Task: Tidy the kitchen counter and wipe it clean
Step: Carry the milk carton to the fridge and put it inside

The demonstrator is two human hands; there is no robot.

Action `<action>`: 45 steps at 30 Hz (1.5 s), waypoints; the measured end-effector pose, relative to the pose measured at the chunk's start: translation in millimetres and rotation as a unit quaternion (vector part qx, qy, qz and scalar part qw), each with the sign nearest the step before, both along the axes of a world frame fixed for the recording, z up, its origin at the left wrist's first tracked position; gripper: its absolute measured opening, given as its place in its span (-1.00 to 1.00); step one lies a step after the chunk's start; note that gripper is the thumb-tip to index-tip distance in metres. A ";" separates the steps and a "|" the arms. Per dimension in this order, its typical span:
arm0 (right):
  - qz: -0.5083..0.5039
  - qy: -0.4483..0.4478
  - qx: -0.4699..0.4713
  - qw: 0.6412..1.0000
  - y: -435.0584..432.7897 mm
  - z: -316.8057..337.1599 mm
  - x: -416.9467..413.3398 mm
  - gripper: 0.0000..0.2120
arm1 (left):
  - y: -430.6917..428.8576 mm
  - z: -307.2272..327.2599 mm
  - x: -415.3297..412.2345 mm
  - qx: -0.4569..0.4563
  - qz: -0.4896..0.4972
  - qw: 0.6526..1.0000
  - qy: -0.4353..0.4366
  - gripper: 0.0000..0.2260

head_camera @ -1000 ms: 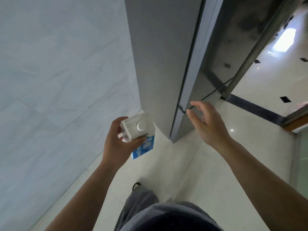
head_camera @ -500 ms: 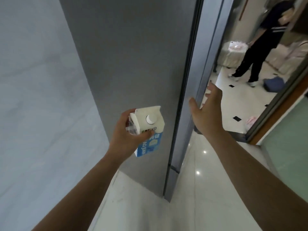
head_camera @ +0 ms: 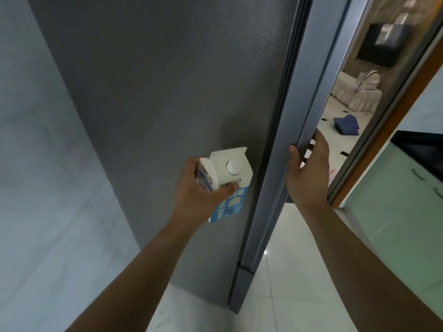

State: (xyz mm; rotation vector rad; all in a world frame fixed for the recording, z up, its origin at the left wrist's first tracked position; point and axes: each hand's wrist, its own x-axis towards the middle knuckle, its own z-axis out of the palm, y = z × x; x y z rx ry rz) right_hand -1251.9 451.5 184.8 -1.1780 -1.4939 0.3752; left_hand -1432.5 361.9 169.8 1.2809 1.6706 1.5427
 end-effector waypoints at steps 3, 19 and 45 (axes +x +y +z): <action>-0.022 -0.026 0.005 0.999 1.6 -1.4 -0.1 -0.54 | 5.9 -0.1 0.2 0.000 -0.007 1.000 -0.010 -0.49; -0.075 -0.029 0.053 0.995 8.5 -9.4 -5.3 -0.59 | 21.0 2.6 13.0 0.012 -0.016 0.999 -0.029 -0.49; -0.081 -0.031 0.194 0.977 6.8 -22.4 165.3 -0.41 | 27.4 1.6 130.5 0.067 0.172 0.982 -0.032 -0.47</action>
